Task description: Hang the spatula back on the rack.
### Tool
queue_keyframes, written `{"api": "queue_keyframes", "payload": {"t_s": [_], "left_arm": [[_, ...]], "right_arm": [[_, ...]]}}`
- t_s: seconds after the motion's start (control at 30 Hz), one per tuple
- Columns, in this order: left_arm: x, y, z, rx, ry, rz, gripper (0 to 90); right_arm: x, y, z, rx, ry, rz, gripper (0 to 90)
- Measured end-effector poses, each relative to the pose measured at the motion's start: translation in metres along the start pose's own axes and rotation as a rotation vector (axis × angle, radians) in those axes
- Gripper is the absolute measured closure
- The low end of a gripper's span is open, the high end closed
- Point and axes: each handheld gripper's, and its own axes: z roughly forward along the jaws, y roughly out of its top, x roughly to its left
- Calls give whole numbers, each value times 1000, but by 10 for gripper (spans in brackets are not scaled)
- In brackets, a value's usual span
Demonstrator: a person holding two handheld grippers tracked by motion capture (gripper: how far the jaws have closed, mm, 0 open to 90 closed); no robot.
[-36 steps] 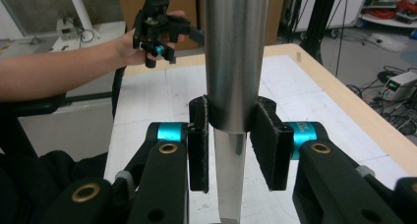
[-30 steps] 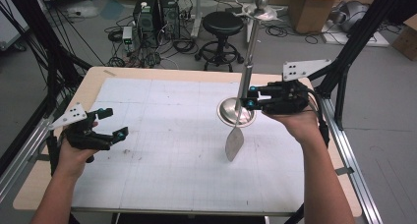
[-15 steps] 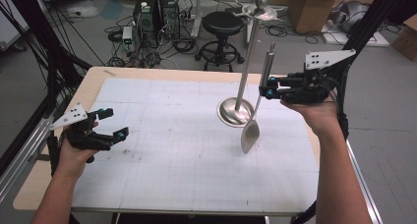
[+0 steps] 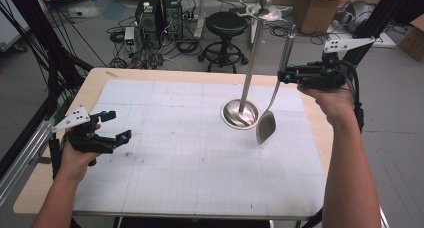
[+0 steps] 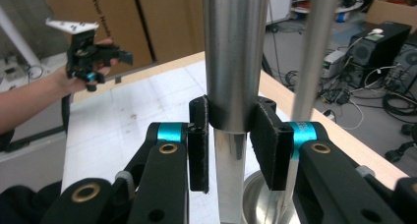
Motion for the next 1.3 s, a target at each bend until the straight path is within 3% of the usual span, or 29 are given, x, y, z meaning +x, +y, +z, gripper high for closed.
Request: {"api": "queue_keyframes", "payload": {"t_s": [0.27,0.67,0.9,1.3], "left_arm": [[0,-1,1,1,-3,-1,17],[-1,-1,1,4,-4,4,17],[-1,-1,1,4,0,5,17],[-1,-1,0,4,-1,3,17]], "right_arm": [[-15,-3,3,-5,-22,36,700],[-25,-1,-1,10,-66,68,700],[-28,5,5,37,-60,68,700],[-32,7,12,39,-46,71,700]]}}
